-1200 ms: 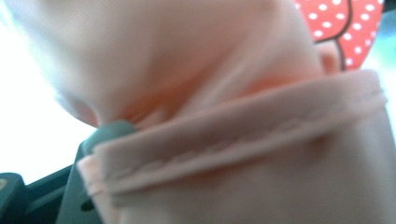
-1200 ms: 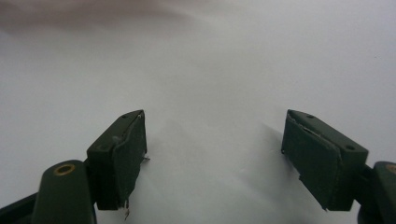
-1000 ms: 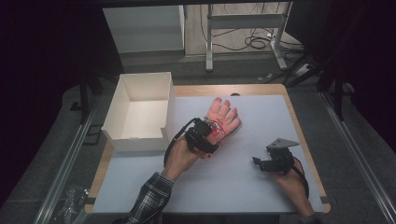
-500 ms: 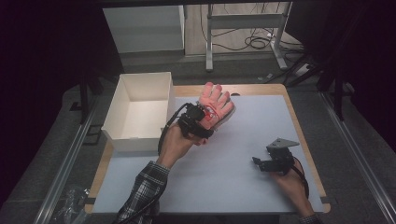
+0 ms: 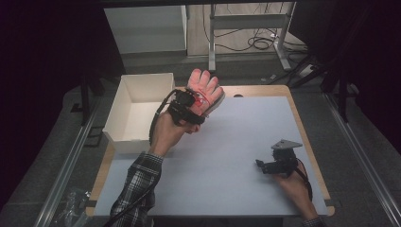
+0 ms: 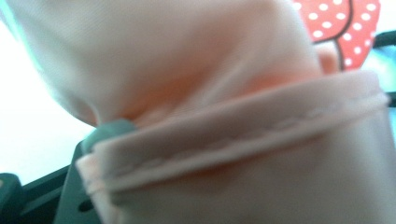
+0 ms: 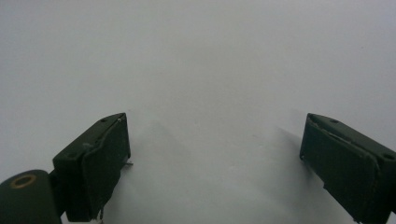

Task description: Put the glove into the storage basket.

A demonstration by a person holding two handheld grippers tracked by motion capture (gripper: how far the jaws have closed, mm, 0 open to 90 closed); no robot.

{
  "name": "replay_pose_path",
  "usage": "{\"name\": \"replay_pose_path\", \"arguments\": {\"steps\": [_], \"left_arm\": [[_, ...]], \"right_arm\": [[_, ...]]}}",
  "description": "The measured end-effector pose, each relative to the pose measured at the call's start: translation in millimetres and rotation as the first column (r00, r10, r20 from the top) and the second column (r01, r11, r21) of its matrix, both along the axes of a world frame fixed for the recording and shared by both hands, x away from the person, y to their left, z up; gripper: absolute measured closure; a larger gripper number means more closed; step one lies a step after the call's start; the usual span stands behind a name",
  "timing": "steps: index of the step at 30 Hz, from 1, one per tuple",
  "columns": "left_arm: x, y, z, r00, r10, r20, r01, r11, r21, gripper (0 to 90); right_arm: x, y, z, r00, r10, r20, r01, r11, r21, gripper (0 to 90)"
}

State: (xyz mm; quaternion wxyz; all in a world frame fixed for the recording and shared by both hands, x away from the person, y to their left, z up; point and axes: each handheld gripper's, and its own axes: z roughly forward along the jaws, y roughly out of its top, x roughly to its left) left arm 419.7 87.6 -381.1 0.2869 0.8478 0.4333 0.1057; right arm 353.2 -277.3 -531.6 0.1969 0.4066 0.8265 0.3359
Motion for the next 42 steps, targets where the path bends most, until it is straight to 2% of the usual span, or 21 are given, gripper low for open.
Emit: {"name": "replay_pose_path", "arguments": {"steps": [4, 10, 13, 14, 19, 20, 21, 22, 23, 25, 26, 27, 29, 30, 31, 33, 34, 35, 40, 41, 42], "left_arm": [[5.2, 15.7, 12.4, 0.9988, 0.049, 0.003, -0.049, 0.9988, 0.005, 38.3], [9.3, 33.7, 22.3, 0.9946, 0.103, 0.009, -0.103, 0.9947, 0.003, 38.2], [9.9, 49.7, 28.2, 0.9887, 0.149, 0.016, -0.149, 0.9889, -0.005, 38.2], [9.9, 49.7, 28.2, 0.9887, 0.149, 0.016, -0.149, 0.9889, -0.005, 38.2], [9.7, 74.6, 32.5, 0.9738, 0.226, 0.027, -0.226, 0.9741, -0.01, 38.0], [9.7, 74.6, 32.5, 0.9738, 0.226, 0.027, -0.226, 0.9741, -0.01, 37.9], [9.5, 82.8, 32.2, 0.9673, 0.253, 0.025, -0.252, 0.9676, -0.011, 37.9], [9.5, 82.8, 32.2, 0.9673, 0.253, 0.025, -0.252, 0.9676, -0.011, 37.9], [9.8, 91.1, 30.9, 0.9608, 0.276, 0.022, -0.276, 0.9611, -0.012, 37.9], [10.3, 99.9, 29.1, 0.954, 0.299, 0.017, -0.299, 0.9541, -0.012, 37.8], [10.3, 99.9, 29.1, 0.954, 0.299, 0.017, -0.299, 0.9541, -0.012, 37.7], [11.1, 108.8, 26.4, 0.9456, 0.325, 0.016, -0.325, 0.9457, -0.013, 37.6], [12.3, 116.4, 22.7, 0.9376, 0.348, 0.01, -0.347, 0.9377, -0.008, 37.5], [12.3, 116.4, 22.7, 0.9376, 0.348, 0.01, -0.347, 0.9377, -0.008, 37.4], [13.6, 123.2, 18.2, 0.9303, 0.367, 0.004, -0.367, 0.9303, -0.009, 37.3], [15.1, 128.7, 13.5, 0.9242, 0.382, 0.004, -0.382, 0.9242, -0.004, 37.2], [15.1, 128.7, 13.5, 0.9242, 0.382, 0.004, -0.382, 0.9242, -0.004, 37.2], [16.9, 132.4, 8.0, 0.9184, 0.396, -0.001, -0.396, 0.9184, -0.003, 37.1], [23.1, 135.4, -8.7, 0.9065, 0.422, 0.002, -0.422, 0.9065, -0.002, 36.7], [23.1, 135.4, -8.7, 0.9065, 0.422, 0.002, -0.422, 0.9065, -0.002, 36.7], [25.6, 135.3, -15.2, 0.9037, 0.428, 0.001, -0.428, 0.9037, -0.001, 36.6]], "right_arm": [[0.1, -0.2, 0.0, 1.0, 0.001, 0.002, -0.001, 1.0, -0.002, 8.7], [0.0, 0.0, 0.0, 1.0, 0.0, 0.0, 0.0, 1.0, -0.001, 8.6], [0.0, -0.1, 0.0, 1.0, 0.001, 0.001, -0.001, 1.0, -0.002, 8.6], [0.0, 0.0, 0.0, 1.0, 0.0, 0.0, 0.0, 1.0, -0.001, 8.6], [0.0, 0.0, -0.1, 1.0, -0.001, 0.001, 0.001, 1.0, -0.002, 8.6], [0.0, 0.0, -0.1, 1.0, -0.001, 0.001, 0.001, 1.0, -0.002, 8.6], [0.0, 0.0, 0.0, 1.0, 0.0, 0.001, 0.0, 1.0, -0.002, 8.6], [0.0, 0.0, 0.0, 1.0, -0.001, 0.001, 0.001, 1.0, -0.002, 8.7], [0.0, 0.0, -0.1, 1.0, -0.001, 0.001, 0.001, 1.0, -0.002, 8.7], [0.0, 0.0, -0.1, 1.0, -0.001, 0.0, 0.001, 1.0, -0.002, 8.6], [0.0, 0.0, -0.1, 1.0, -0.001, 0.0, 0.001, 1.0, -0.002, 8.6], [-0.1, 0.0, 0.0, 1.0, -0.001, 0.0, 0.001, 1.0, -0.002, 8.7], [0.0, 0.0, 0.0, 1.0, 0.0, 0.0, 0.0, 1.0, -0.002, 8.6], [0.0, 0.0, -0.1, 1.0, 0.0, 0.0, 0.0, 1.0, -0.002, 8.6], [0.0, 0.0, -0.1, 1.0, 0.0, 0.0, 0.0, 1.0, -0.002, 8.7], [0.0, 0.0, -0.1, 1.0, -0.001, 0.001, 0.001, 1.0, -0.003, 8.6], [0.0, 0.0, -0.1, 1.0, -0.001, 0.001, 0.001, 1.0, -0.003, 8.7], [0.0, 0.0, -0.1, 1.0, -0.001, 0.001, 0.001, 1.0, -0.003, 8.6], [0.0, 0.0, -0.1, 1.0, -0.001, 0.001, 0.001, 1.0, -0.003, 8.6], [0.0, 0.0, -0.1, 1.0, -0.001, 0.001, 0.001, 1.0, -0.003, 8.6], [0.0, 0.0, -0.1, 1.0, -0.001, 0.001, 0.001, 1.0, -0.002, 8.6]]}}
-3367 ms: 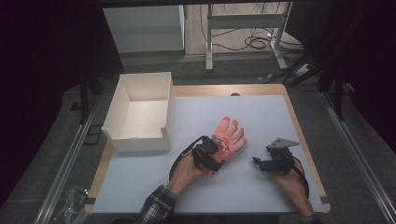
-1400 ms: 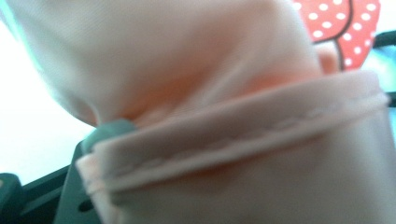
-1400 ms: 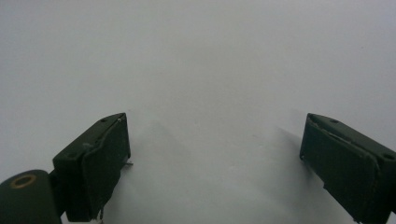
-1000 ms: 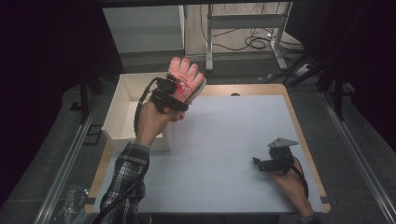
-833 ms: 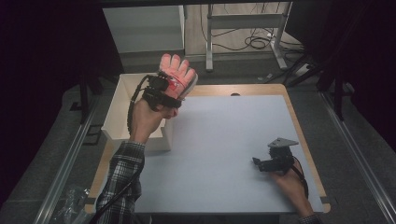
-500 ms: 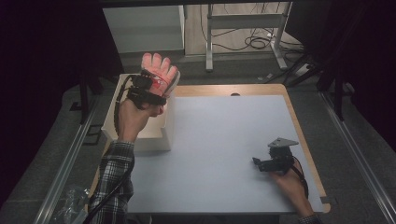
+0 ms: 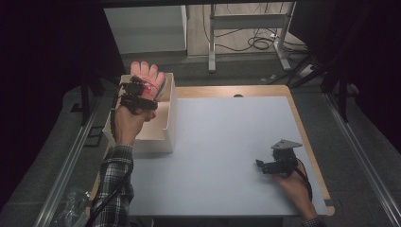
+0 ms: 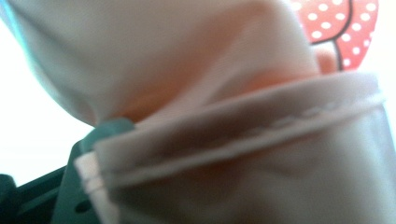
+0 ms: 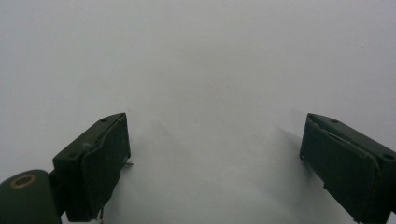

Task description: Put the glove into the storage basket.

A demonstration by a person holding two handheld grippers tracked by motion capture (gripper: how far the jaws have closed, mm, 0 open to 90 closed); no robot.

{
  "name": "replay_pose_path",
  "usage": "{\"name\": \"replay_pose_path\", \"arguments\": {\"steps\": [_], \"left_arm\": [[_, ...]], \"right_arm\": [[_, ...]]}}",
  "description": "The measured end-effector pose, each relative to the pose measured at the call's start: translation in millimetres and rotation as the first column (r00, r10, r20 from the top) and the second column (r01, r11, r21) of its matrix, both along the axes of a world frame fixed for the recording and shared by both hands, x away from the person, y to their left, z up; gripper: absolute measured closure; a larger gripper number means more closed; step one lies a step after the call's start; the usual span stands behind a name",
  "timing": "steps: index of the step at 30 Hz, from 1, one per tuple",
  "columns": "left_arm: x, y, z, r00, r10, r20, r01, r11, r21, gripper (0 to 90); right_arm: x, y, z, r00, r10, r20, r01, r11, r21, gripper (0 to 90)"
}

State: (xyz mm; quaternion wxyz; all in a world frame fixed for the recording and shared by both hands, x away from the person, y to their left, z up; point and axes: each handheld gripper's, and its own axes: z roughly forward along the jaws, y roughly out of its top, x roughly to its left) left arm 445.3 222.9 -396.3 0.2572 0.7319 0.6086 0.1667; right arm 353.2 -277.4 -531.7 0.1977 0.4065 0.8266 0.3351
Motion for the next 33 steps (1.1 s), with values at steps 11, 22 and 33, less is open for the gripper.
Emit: {"name": "replay_pose_path", "arguments": {"steps": [11, 22, 33], "left_arm": [[18.3, -11.0, -46.1, 0.9991, 0.009, -0.04, -0.008, 0.9997, 0.025, 36.0], [33.1, -19.5, -70.7, 0.9924, 0.029, -0.12, -0.021, 0.9975, 0.067, 34.5], [46.7, -26.4, -87.7, 0.9588, 0.017, -0.284, 0.003, 0.9976, 0.069, 28.7]], "right_arm": [[0.0, 0.0, 0.0, 1.0, 0.0, 0.0, 0.0, 1.0, 0.0, 8.6], [0.0, 0.0, 0.0, 1.0, 0.0, 0.0, 0.0, 1.0, 0.001, 8.6], [0.0, 0.0, 0.0, 1.0, 0.0, 0.0, 0.0, 1.0, 0.001, 8.6]]}}
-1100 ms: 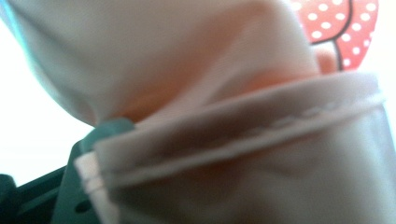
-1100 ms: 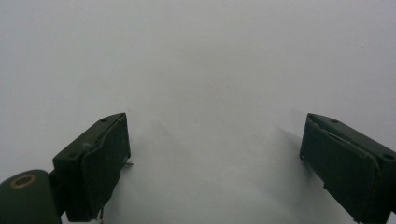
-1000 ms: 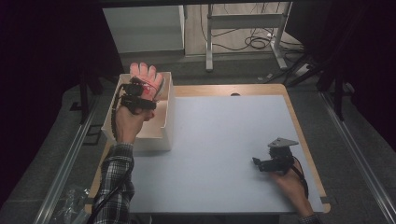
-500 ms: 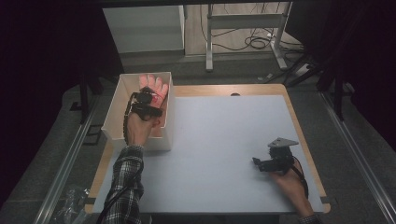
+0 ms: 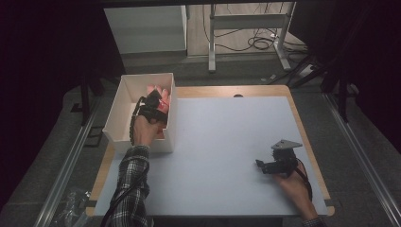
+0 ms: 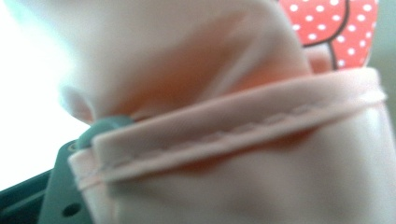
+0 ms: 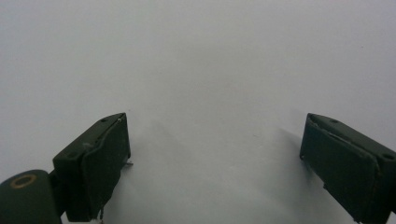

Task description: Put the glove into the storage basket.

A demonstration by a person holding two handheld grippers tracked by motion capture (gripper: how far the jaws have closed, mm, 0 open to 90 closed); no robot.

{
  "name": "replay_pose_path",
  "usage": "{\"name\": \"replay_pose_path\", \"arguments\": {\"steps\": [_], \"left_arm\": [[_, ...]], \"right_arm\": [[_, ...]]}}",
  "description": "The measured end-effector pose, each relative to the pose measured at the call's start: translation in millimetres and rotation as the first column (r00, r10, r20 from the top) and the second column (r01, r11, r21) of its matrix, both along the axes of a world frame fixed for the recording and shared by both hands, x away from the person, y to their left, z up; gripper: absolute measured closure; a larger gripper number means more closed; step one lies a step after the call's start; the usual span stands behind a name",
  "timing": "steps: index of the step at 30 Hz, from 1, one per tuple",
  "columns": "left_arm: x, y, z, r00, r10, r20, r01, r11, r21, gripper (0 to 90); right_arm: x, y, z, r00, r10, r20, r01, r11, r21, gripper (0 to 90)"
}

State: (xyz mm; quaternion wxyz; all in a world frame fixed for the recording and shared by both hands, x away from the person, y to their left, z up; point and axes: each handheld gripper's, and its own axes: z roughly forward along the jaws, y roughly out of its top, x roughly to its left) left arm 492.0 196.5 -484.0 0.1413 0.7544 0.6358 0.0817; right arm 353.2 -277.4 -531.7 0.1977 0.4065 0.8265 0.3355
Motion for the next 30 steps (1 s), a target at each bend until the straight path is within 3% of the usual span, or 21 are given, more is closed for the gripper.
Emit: {"name": "replay_pose_path", "arguments": {"steps": [5, 6, 11, 22, 30], "left_arm": [[2.4, -0.8, -3.2, 0.9991, -0.004, -0.043, 0.004, 1.0, 0.004, 18.9], [3.4, 1.4, -5.4, 0.9976, 0.008, -0.069, -0.008, 0.9999, 0.007, 15.6], [1.9, 2.9, -4.4, 0.9978, 0.02, -0.063, -0.019, 0.9997, 0.014, 9.2], [-11.8, 7.0, 11.3, 0.9989, 0.017, 0.045, -0.016, 0.9997, -0.016, 4.9], [-28.2, 10.7, 26.3, 0.992, -0.015, 0.125, 0.022, 0.998, -0.059, 3.8]], "right_arm": [[0.0, 0.0, 0.0, 1.0, 0.0, 0.0, 0.0, 1.0, 0.0, 8.6], [0.0, 0.0, 0.0, 1.0, 0.0, 0.0, 0.0, 1.0, 0.0, 8.7], [0.0, 0.0, 0.0, 1.0, 0.0, 0.0, 0.0, 1.0, 0.0, 8.7], [0.0, 0.0, 0.0, 1.0, 0.0, 0.0, 0.0, 1.0, 0.0, 8.7], [0.0, 0.0, 0.1, 1.0, 0.0, 0.0, 0.0, 1.0, -0.001, 8.6]]}}
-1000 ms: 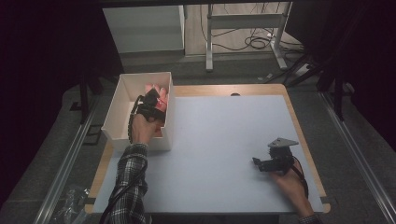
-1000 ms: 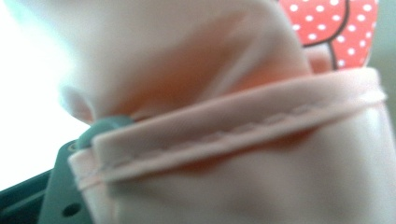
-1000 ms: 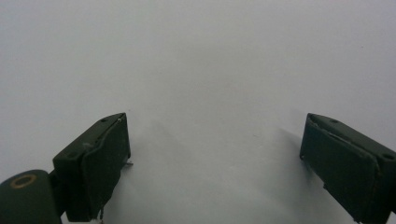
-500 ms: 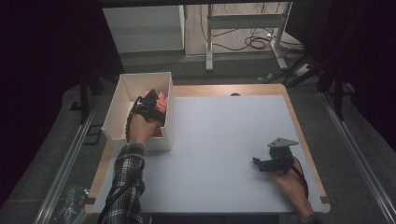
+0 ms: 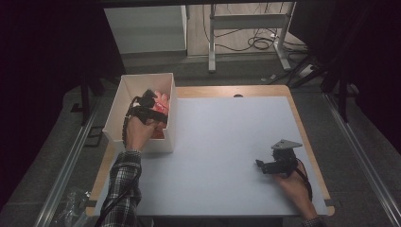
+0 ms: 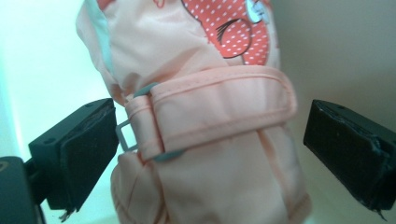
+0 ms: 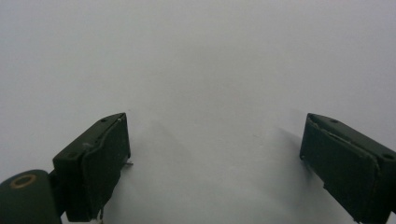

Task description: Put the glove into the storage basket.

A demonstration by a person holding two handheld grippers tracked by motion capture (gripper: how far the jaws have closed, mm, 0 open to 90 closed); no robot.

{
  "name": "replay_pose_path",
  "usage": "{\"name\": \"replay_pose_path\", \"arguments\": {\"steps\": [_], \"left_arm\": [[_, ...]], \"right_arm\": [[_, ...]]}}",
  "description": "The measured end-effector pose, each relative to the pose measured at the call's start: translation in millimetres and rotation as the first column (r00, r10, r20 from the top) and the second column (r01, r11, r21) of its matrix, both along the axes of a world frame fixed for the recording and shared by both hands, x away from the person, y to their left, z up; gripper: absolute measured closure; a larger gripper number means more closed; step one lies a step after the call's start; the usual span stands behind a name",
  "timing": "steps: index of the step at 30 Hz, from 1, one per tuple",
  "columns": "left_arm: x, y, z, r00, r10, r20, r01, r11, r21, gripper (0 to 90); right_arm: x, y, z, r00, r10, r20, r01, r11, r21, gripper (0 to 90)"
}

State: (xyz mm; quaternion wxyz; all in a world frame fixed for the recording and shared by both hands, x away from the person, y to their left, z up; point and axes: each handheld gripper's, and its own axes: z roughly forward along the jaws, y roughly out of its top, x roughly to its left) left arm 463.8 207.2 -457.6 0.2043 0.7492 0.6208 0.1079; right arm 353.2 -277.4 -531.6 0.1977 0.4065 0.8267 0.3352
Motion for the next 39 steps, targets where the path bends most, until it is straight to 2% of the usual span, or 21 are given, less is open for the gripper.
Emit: {"name": "replay_pose_path", "arguments": {"steps": [12, 23, 26, 30, 35, 37, 39], "left_arm": [[-12.2, 1.2, 11.9, 0.9975, -0.043, 0.056, 0.044, 0.999, -0.005, 3.8], [-24.2, 4.3, 24.3, 0.9904, -0.069, 0.12, 0.07, 0.9976, 0.0, 3.5], [-29.2, 6.6, 30.6, 0.984, -0.091, 0.153, 0.093, 0.9957, -0.003, 3.5], [-31.2, 7.8, 34.0, 0.9792, -0.109, 0.171, 0.11, 0.9939, 0.001, 3.2], [-36.9, 10.7, 43.8, 0.9695, -0.114, 0.217, 0.119, 0.9929, -0.008, 3.2], [-38.3, 10.5, 45.5, 0.9688, -0.112, 0.221, 0.118, 0.993, -0.013, 3.1], [-41.8, 9.9, 50.7, 0.9626, -0.126, 0.24, 0.133, 0.9909, -0.016, 3.1]], "right_arm": [[0.0, 0.0, 0.0, 1.0, 0.0, 0.0, 0.0, 1.0, 0.0, 8.6], [0.0, 0.1, 0.0, 1.0, -0.001, 0.0, 0.001, 1.0, 0.0, 8.6], [0.0, 0.1, 0.0, 1.0, 0.0, 0.0, 0.0, 1.0, 0.0, 8.6], [0.0, 0.1, 0.0, 1.0, 0.0, 0.0, 0.0, 1.0, 0.0, 8.6], [0.0, 0.0, 0.0, 1.0, 0.0, 0.0, 0.0, 1.0, 0.0, 8.6], [0.0, 0.0, 0.0, 1.0, 0.0, 0.0, 0.0, 1.0, 0.0, 8.6], [0.0, 0.0, 0.0, 1.0, 0.0, 0.0, 0.0, 1.0, -0.001, 8.6]]}}
